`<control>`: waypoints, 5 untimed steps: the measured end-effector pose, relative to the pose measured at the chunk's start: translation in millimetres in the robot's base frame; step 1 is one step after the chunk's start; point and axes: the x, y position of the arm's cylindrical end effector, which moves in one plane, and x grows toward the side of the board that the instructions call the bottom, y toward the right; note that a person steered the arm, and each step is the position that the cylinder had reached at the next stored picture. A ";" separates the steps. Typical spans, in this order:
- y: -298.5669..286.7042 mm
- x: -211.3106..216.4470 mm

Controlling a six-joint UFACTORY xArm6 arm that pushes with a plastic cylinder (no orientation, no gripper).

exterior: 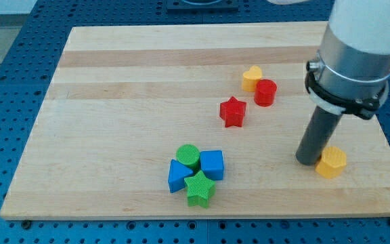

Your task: Push the red circle away from the heart

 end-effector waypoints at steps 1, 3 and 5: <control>0.0 3.2; 0.0 -36.4; -17.4 -109.5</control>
